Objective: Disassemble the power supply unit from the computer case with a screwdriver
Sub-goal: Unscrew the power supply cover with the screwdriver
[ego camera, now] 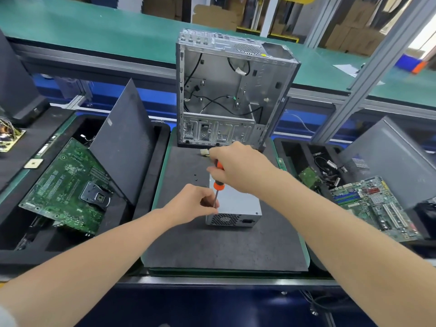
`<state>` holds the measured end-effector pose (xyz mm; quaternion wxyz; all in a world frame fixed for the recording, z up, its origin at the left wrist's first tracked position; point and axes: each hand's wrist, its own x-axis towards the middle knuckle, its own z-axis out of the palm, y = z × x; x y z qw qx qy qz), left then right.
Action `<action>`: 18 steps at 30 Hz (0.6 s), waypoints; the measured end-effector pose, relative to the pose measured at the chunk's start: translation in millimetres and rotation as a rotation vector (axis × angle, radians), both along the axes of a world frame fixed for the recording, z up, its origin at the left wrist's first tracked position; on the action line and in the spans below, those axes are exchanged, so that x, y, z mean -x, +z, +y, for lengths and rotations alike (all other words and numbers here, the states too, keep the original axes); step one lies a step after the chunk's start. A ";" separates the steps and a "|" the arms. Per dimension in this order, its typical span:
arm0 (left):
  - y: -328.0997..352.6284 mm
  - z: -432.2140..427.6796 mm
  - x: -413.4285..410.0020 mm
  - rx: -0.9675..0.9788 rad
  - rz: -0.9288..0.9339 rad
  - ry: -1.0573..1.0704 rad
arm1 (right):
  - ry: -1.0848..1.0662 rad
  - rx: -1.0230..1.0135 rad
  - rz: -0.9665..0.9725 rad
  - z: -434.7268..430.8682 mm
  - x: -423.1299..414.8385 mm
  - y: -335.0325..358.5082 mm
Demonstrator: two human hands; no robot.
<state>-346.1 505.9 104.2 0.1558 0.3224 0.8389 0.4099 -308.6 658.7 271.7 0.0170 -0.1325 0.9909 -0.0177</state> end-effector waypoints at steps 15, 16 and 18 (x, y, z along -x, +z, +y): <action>-5.2 0.5 -1.5 -0.011 0.036 0.001 | -0.076 0.011 0.045 4.0 -12.9 -0.6; -5.6 0.4 -1.5 -0.020 0.036 0.002 | -0.172 -0.061 0.079 -2.1 -15.6 -1.1; -6.3 0.3 -1.6 -0.040 0.042 0.000 | -0.253 -0.144 0.118 -13.1 -18.8 -0.3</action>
